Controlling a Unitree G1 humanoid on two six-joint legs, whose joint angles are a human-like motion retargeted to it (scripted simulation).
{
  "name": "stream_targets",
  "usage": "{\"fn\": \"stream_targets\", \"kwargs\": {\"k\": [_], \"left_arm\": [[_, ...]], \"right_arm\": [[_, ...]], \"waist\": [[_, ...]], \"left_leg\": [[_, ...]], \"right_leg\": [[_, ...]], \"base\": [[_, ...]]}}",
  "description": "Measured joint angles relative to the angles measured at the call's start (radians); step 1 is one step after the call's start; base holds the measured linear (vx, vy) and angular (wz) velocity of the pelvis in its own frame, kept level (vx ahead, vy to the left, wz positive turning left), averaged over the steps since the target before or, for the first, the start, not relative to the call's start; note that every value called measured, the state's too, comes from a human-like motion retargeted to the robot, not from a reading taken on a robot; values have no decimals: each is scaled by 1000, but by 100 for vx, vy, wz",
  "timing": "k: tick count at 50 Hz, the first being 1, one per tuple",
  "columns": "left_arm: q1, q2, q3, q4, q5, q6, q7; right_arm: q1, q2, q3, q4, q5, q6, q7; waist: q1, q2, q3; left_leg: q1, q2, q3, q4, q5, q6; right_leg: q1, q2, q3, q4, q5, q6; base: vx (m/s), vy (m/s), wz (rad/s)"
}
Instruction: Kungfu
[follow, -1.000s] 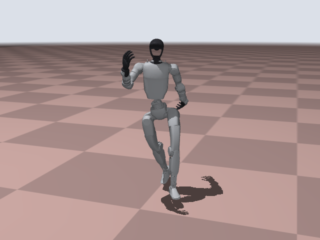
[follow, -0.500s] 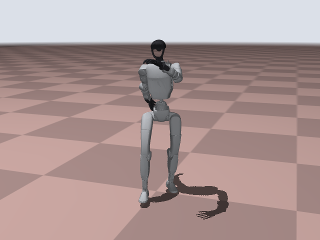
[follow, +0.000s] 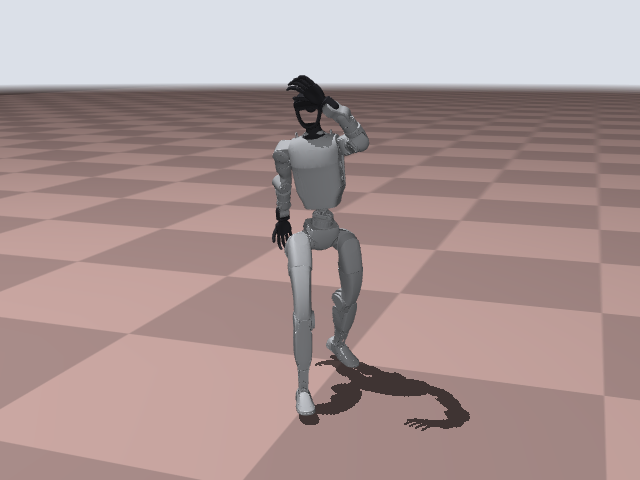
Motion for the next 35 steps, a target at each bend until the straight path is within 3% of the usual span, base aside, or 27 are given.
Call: {"fn": "stream_targets", "kwargs": {"k": [6,11,13,17,21,23,25,28,30,35], "left_arm": [[65,-100,11,34,-54,-2,-14],[249,-271,17,34,-32,3,16],[360,-342,16,40,19,16,59],[621,-484,46,113,126,37,151],[861,-672,138,322,175,56,186],[960,-741,192,456,190,83,221],[1035,-783,240,581,186,116,260],[1109,-823,201,656,183,166,335],[1137,-847,170,667,214,219,397],[1170,-844,148,636,287,252,472]], "right_arm": [[38,-141,6,-235,113,27,149],[115,-307,92,-441,278,43,226],[129,-387,133,-542,352,67,260],[75,-591,192,-757,498,117,300],[-187,-700,277,-940,549,132,306],[-450,-694,443,-964,533,156,335],[-774,-600,672,-895,458,189,396],[-1022,-439,882,-767,334,258,577],[-1103,-334,950,-667,225,266,695],[-1115,-196,983,-579,117,219,720]], "waist": [[64,-57,11],[153,-148,48],[193,-190,73],[272,-271,108],[417,-290,174],[469,-290,221],[519,-273,261],[595,-231,310],[627,-219,327],[629,-186,371]], "left_leg": [[-135,123,88,-29,48,-19],[-276,226,92,-68,75,-117],[-339,237,23,-82,95,-143],[-464,239,74,-113,174,-131],[-584,209,16,-132,264,-180],[-620,195,0,-134,282,-180],[-657,210,18,-132,297,-180],[-696,194,61,-148,322,-180],[-722,134,75,-170,344,-180],[-749,12,85,-219,373,-180]], "right_leg": [[43,-124,-157,87,-119,41],[98,-220,-318,178,-185,89],[108,-261,-366,216,-188,97],[40,-365,-386,313,-218,135],[-62,-401,-363,391,-251,152],[-102,-413,-348,419,-263,153],[-135,-398,-341,435,-278,151],[-177,-421,-340,464,-296,153],[-223,-482,-320,488,-290,160],[-282,-603,-271,535,-280,182]], "base": [[13,-24,240],[-7,-41,255],[-22,-52,251],[-33,-41,223],[-33,-4,98],[-36,11,50],[-33,15,8],[-28,27,50],[-19,24,135],[-16,14,126]]}}
